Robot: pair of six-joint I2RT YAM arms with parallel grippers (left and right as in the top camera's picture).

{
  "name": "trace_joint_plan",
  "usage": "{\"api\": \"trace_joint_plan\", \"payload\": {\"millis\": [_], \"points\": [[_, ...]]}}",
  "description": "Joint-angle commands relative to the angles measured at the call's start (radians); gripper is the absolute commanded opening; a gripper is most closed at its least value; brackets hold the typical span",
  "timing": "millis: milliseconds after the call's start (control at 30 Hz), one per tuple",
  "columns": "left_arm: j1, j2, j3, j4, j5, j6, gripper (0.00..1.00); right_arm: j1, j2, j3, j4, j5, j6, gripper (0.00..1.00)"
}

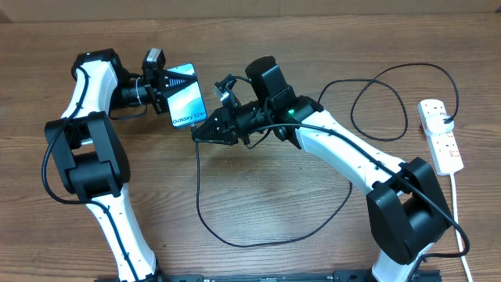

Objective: Plug charger to phone and switch on socket

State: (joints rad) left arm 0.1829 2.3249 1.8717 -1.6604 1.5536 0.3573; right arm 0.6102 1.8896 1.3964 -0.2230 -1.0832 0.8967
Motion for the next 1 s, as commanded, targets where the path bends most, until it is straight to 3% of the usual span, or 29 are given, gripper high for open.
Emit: {"api": "trace_joint_plan", "payload": {"millis": [0,967], "points": [[-0.006,-0.017,0.016,-0.006,0.027,0.002,0.04,-0.01,-0.01,-0.002,0.008,0.003,-0.007,0.04],[-0.006,-0.017,0.016,0.015,0.027,0.005,0.04,0.004,-0.01,-0.002,0.035,0.025,0.019,0.04]]}}
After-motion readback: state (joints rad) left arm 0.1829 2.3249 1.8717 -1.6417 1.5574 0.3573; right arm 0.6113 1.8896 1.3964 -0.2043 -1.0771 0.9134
